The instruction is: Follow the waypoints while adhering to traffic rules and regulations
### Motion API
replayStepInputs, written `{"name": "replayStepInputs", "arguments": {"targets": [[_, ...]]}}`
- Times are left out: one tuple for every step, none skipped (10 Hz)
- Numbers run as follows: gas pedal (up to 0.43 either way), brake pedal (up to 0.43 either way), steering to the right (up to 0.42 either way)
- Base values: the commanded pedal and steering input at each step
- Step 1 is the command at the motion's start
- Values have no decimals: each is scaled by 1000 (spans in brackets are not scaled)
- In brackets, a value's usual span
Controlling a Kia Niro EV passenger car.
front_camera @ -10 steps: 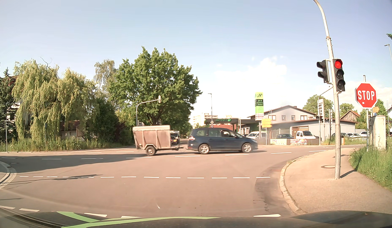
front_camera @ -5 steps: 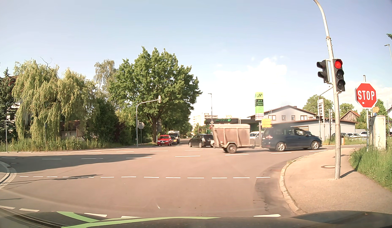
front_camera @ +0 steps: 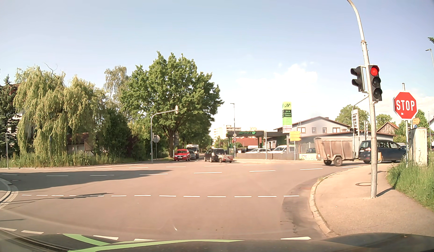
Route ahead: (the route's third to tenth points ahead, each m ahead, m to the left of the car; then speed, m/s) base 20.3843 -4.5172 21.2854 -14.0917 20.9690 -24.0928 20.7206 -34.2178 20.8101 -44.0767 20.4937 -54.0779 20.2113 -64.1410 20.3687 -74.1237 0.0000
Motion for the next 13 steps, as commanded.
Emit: {"name": "replayStepInputs", "arguments": {"targets": [[0,409,47],[0,402,47],[0,409,47],[0,402,47],[0,409,47],[0,402,47],[0,409,47],[0,402,47],[0,409,47],[0,402,47],[0,409,47],[0,409,47],[0,402,47]]}}
